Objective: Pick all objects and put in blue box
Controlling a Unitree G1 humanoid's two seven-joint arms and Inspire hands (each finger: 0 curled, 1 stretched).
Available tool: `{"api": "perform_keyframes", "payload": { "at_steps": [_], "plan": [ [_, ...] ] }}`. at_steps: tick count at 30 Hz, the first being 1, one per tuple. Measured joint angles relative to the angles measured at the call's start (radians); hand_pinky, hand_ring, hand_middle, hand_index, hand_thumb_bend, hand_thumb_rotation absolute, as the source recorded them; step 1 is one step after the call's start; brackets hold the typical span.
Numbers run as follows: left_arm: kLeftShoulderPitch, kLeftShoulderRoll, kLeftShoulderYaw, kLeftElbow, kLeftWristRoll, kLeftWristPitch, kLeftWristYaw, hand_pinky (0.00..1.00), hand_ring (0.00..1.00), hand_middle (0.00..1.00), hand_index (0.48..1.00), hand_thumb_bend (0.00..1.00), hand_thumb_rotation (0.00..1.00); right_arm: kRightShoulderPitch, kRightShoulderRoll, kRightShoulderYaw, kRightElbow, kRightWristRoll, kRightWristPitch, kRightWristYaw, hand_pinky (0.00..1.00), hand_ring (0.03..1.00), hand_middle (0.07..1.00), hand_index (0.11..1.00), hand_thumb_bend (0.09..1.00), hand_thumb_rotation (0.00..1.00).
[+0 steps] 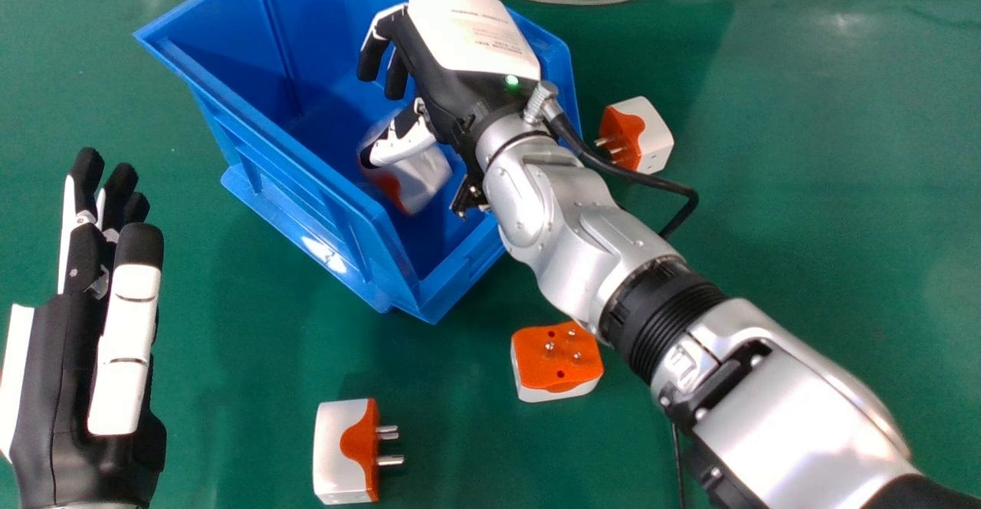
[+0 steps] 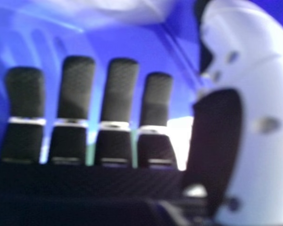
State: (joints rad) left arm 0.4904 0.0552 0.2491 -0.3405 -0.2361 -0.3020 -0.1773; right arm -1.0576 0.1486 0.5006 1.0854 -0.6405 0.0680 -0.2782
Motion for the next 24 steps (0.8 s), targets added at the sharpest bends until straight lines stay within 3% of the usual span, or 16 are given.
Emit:
{"api": "perform_keyframes", "payload": {
  "at_steps": [15,20,24],
  "plan": [
    [-0.004,-0.002,0.000,0.000,0.003,-0.003,0.011,0.99,0.99,1.00,1.000,0.66,0.81,0.000,0.000,0.014,0.000,0.002,0.009,0.030,0.31,0.434,0.515,0.522,0.494,0.00],
    [-0.009,-0.004,-0.007,0.000,0.011,0.009,0.029,0.99,0.99,0.99,1.000,0.65,0.81,0.000,0.000,0.015,-0.016,0.002,0.009,0.030,0.31,0.431,0.509,0.529,0.493,0.00],
    [-0.016,-0.005,-0.009,-0.003,0.019,0.013,0.036,0.98,0.98,0.99,1.000,0.66,0.80,0.002,0.000,0.013,-0.071,0.006,0.009,0.039,0.30,0.431,0.508,0.554,0.490,0.00]
  ]
}}
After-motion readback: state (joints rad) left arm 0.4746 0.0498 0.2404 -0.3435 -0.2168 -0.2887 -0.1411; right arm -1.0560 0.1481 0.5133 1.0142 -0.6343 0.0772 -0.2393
